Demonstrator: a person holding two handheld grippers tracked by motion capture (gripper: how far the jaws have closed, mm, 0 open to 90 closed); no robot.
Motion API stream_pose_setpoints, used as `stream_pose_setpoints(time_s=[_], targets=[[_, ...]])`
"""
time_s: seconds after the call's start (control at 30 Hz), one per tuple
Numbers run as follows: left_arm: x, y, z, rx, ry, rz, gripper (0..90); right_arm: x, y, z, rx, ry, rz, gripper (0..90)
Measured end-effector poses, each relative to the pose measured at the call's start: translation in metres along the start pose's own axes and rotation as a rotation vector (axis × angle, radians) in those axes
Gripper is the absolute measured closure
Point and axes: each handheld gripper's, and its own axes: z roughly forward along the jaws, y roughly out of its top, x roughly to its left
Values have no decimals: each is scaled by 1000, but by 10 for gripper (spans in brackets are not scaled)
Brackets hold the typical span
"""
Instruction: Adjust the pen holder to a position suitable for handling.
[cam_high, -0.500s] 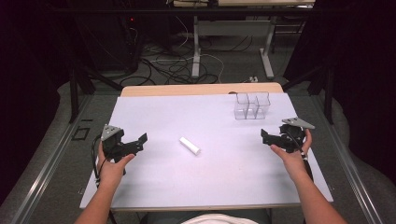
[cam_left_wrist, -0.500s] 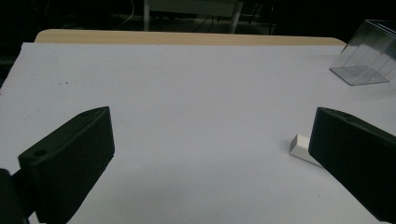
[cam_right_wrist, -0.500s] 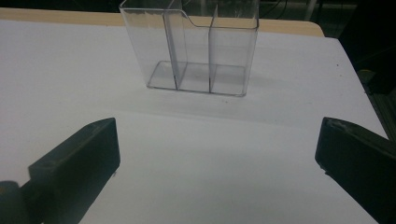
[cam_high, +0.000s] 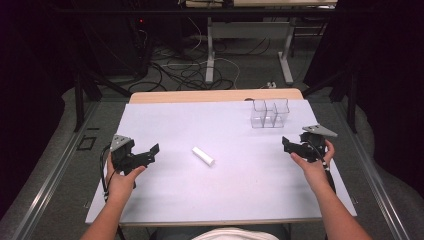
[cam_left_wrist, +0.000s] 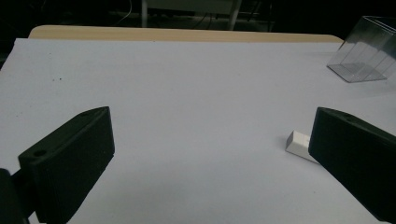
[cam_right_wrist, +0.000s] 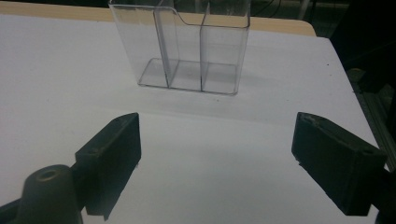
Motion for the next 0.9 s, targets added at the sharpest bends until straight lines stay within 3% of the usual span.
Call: stream_pose_setpoints(time_s=[0.23,0.47,0.9], targets=[[1,-2,-4,0,16,-6,2,-2,15,-1,-13,40,39,240],[2,-4,-5,-2,23,-13,2,-7,29,5,9,51,81,240],[7,-6,-7,8,45,-28,2,-12,59,22,73,65,38,247]])
